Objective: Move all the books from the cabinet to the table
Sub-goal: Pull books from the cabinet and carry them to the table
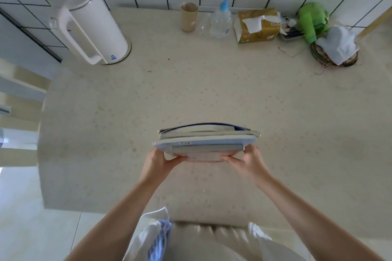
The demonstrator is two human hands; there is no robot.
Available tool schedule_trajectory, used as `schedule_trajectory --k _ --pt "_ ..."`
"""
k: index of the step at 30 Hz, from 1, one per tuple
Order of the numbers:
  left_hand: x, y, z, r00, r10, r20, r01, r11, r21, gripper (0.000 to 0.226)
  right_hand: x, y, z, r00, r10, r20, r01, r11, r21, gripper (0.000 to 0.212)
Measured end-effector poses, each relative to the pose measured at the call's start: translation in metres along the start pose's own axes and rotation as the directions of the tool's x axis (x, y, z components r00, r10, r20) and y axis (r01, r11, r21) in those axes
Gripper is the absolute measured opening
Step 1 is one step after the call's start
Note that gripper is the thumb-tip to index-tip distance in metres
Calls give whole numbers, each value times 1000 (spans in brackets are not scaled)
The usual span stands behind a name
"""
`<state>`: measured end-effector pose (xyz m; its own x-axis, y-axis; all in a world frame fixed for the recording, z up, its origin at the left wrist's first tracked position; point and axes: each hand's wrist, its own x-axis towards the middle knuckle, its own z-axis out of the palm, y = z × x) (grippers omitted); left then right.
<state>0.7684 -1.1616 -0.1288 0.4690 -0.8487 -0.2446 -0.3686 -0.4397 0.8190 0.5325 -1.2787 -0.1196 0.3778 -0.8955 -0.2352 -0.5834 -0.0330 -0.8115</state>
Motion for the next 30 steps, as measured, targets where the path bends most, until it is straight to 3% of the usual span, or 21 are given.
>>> schedule_trajectory --k 5,8,12,17,25,30 --pt "21 6 -11 996 -78 43 75 995 62 47 29 -21 -12 995 22 102 -31 996 88 46" --pt "35 21 -17 991 -89 100 90 996 -5 45 49 -35 -14 975 91 202 -126 978 166 47" --pt "56 34 -26 957 -261 127 274 958 -91 38 69 -53 1 942 270 200 -305 937 171 47" --pt "75 29 -37 861 -455 225 487 866 -113 23 82 -59 26 845 444 300 -511 836 201 37" --pt "82 17 -29 848 -506 158 519 853 -57 13 95 -58 43 830 462 312 -507 858 79 35" --pt "79 13 -27 880 -471 62 471 882 15 40 92 -62 41 836 448 318 -466 884 -20 38"
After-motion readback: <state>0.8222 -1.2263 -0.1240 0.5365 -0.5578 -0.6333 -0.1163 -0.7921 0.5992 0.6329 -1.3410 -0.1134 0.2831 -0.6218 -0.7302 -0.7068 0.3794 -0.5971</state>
